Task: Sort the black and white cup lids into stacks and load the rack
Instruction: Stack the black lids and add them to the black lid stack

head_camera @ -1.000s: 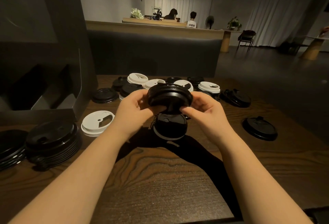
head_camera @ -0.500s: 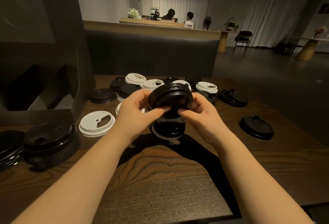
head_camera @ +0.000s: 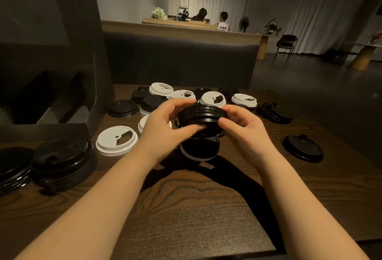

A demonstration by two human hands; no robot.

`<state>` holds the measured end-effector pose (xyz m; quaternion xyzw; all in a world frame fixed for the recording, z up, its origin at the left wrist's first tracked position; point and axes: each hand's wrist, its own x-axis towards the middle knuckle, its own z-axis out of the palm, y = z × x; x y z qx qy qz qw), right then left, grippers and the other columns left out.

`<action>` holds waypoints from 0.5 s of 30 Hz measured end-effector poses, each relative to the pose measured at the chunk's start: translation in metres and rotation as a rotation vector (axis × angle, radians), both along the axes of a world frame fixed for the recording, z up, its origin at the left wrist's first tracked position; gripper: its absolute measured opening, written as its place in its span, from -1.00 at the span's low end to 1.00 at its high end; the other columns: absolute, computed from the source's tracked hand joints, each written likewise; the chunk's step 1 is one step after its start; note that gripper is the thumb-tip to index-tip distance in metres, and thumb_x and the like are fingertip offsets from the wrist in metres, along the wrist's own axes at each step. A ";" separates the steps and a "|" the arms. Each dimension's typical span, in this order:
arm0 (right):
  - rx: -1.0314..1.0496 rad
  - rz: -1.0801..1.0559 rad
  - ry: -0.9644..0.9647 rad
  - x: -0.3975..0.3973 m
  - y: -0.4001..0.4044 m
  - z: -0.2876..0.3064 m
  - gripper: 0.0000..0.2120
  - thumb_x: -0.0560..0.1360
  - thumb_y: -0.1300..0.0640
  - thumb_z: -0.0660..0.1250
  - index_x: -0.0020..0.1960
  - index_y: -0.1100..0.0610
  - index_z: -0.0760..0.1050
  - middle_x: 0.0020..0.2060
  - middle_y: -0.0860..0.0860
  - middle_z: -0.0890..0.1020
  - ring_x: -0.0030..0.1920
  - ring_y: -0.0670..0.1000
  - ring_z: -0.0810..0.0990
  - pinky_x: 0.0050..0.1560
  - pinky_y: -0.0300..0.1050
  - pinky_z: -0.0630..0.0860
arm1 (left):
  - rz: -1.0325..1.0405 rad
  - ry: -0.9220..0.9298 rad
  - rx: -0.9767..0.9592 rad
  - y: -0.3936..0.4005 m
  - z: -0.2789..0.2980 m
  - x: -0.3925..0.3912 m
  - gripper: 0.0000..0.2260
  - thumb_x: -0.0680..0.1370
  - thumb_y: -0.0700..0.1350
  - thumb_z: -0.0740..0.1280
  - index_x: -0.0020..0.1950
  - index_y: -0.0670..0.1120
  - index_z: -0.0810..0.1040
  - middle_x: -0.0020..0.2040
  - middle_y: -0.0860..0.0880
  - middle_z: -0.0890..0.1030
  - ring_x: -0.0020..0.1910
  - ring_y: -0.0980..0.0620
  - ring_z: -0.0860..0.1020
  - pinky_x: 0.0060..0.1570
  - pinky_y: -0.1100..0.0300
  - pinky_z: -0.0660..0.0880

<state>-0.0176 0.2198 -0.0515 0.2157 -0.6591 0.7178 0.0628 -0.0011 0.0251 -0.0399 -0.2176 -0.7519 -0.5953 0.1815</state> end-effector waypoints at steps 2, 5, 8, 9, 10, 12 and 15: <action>-0.119 0.075 -0.081 -0.002 0.001 -0.001 -0.55 0.30 0.07 0.56 0.12 0.16 0.55 -0.01 0.04 0.68 0.07 0.04 0.62 0.07 -0.12 0.57 | -0.043 -0.057 0.082 -0.001 0.002 -0.001 -0.59 0.36 -0.27 0.50 0.04 0.14 0.53 -0.03 0.21 0.62 0.02 0.32 0.57 -0.04 0.47 0.47; -0.267 0.189 -0.152 -0.003 0.004 0.001 -0.33 0.17 -0.02 0.62 0.19 0.20 0.51 0.07 0.10 0.64 0.14 0.07 0.60 0.17 -0.03 0.54 | -0.103 -0.083 0.130 -0.002 0.002 -0.002 -0.62 0.38 -0.35 0.46 0.00 0.10 0.55 -0.12 0.28 0.66 -0.04 0.33 0.60 -0.10 0.48 0.47; -0.289 0.255 -0.151 -0.003 0.005 0.003 -0.31 0.17 0.01 0.63 0.20 0.22 0.48 0.08 0.11 0.62 0.14 0.08 0.59 0.19 0.01 0.53 | -0.093 -0.046 0.119 -0.003 0.001 -0.002 -0.57 0.38 -0.45 0.41 -0.01 0.08 0.55 -0.15 0.32 0.65 -0.06 0.33 0.60 -0.10 0.46 0.48; -0.300 0.267 -0.150 -0.004 0.006 0.004 -0.32 0.17 0.03 0.63 0.19 0.22 0.48 0.08 0.11 0.62 0.14 0.08 0.59 0.19 0.01 0.53 | -0.085 -0.032 0.111 -0.004 0.000 -0.003 -0.55 0.38 -0.47 0.40 -0.02 0.08 0.55 -0.15 0.32 0.65 -0.06 0.33 0.60 -0.09 0.45 0.49; -0.300 0.280 -0.138 -0.003 0.007 0.003 -0.35 0.18 0.04 0.63 0.18 0.21 0.49 0.07 0.11 0.62 0.14 0.08 0.60 0.18 0.01 0.54 | -0.078 -0.015 0.099 -0.004 -0.001 -0.004 -0.54 0.38 -0.47 0.40 -0.02 0.09 0.55 -0.14 0.32 0.65 -0.04 0.31 0.60 -0.06 0.44 0.49; -0.214 0.295 -0.083 -0.001 0.009 0.004 -0.47 0.24 0.11 0.59 0.17 0.14 0.54 0.12 0.10 0.62 0.19 0.09 0.58 0.18 0.01 0.53 | -0.059 0.022 0.052 -0.003 -0.003 -0.004 -0.54 0.38 -0.42 0.44 -0.01 0.15 0.57 -0.09 0.33 0.65 0.03 0.28 0.59 0.02 0.41 0.49; -0.003 0.213 0.008 0.002 0.007 0.004 -0.51 0.29 0.21 0.49 0.20 0.04 0.54 0.17 0.06 0.60 0.26 0.10 0.54 0.21 0.03 0.50 | -0.037 0.064 0.012 -0.003 -0.004 -0.003 -0.52 0.38 -0.39 0.46 -0.02 0.22 0.56 -0.07 0.36 0.63 0.05 0.29 0.57 0.08 0.42 0.46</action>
